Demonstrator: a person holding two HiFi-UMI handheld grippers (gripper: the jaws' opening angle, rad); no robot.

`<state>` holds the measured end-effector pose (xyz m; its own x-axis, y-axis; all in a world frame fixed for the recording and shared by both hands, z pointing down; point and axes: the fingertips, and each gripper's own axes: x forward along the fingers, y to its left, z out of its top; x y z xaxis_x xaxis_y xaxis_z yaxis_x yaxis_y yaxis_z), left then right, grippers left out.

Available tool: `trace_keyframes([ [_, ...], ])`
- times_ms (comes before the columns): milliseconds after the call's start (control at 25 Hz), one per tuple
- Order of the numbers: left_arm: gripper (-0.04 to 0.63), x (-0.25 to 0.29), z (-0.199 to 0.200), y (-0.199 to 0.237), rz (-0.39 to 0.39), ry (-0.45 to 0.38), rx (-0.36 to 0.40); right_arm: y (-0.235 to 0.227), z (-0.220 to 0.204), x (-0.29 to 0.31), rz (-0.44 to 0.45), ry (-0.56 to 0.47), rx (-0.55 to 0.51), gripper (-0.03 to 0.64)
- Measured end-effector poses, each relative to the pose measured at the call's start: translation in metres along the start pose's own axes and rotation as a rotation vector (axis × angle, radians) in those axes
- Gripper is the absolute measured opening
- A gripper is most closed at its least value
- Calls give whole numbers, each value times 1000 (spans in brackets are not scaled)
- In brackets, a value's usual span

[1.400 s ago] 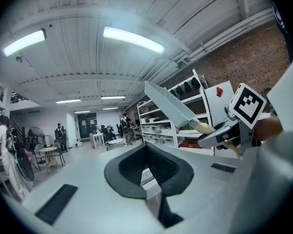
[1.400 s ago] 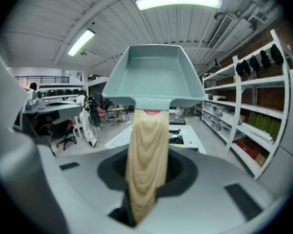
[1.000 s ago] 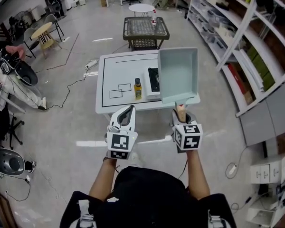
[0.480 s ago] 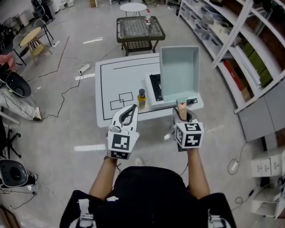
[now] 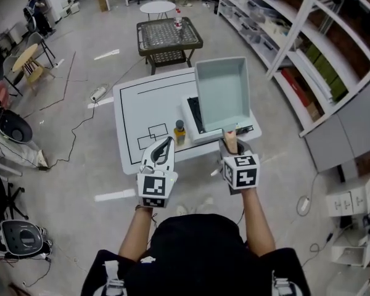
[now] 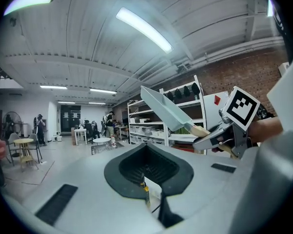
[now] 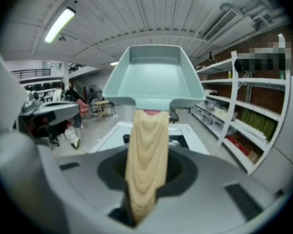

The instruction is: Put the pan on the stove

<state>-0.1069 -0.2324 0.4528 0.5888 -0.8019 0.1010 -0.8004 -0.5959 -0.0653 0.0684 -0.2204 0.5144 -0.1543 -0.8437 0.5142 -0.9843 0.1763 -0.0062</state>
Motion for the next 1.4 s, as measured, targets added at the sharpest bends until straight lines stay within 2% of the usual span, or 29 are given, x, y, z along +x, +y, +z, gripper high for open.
trace_keyframes([
  [560, 25, 46, 1, -7, 4, 11, -6, -39, -1, 38, 16, 65, -7, 97],
  [1000, 25, 92, -6, -13, 30, 59, 46, -74, -10, 85, 53, 145, -24, 97],
  [1400, 25, 101, -20, -11, 60, 92, 37, -91, -44, 129, 47, 264, -16, 97],
])
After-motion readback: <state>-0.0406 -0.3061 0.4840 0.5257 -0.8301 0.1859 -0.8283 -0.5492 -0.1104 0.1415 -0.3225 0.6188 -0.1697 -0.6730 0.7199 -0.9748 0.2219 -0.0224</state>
